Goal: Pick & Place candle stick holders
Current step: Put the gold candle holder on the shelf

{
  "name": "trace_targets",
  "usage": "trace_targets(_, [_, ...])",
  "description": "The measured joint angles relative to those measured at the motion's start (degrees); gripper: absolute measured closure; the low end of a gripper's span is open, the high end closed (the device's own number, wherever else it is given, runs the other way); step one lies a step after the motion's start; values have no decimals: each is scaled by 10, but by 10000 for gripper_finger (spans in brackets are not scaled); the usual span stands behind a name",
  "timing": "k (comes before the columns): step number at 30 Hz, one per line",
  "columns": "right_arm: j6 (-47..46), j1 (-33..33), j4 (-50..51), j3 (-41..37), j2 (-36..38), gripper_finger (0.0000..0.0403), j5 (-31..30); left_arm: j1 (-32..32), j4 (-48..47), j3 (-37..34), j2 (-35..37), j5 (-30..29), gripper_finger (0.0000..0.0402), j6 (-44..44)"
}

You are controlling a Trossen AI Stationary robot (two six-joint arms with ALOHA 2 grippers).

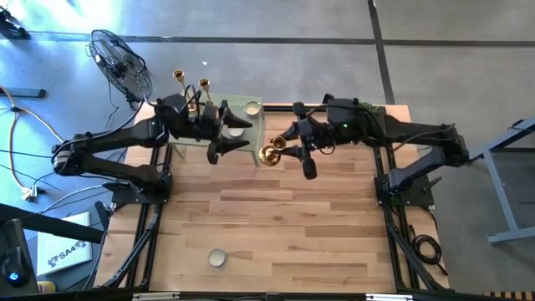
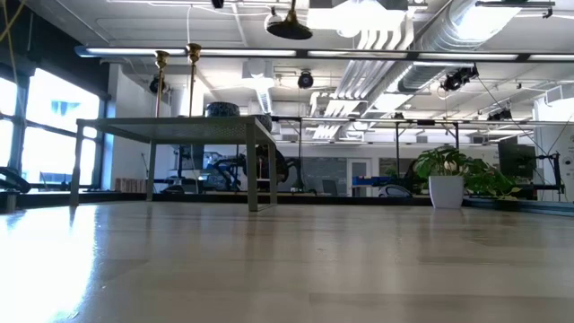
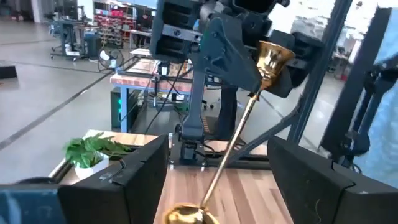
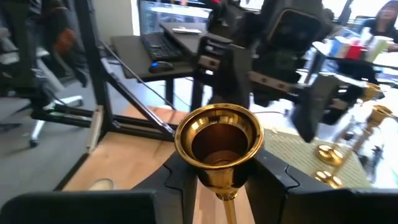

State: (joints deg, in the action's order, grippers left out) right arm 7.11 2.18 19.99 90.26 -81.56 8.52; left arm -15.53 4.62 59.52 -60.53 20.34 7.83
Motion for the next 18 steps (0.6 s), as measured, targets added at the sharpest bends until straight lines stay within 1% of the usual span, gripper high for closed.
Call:
trace_targets(4, [-1, 21, -1, 24, -21, 305, 47, -8, -47, 29, -8, 21, 135, -63])
trace_targets(6, [0, 28, -1, 31, -29, 305, 59, -7, -73, 40, -17, 26, 135, -107])
trace_targets(8, [7, 32, 3, 35, -32, 305, 63, -7, -89, 51, -29, 31, 135, -127])
trace_targets(11, [9, 39, 4, 36, -33, 305, 66, -7, -92, 63, -50, 37, 135, -114])
trace_targets(18, [19, 42, -1, 37, -33, 305, 67, -6, -91, 97, -114, 83, 135, -100])
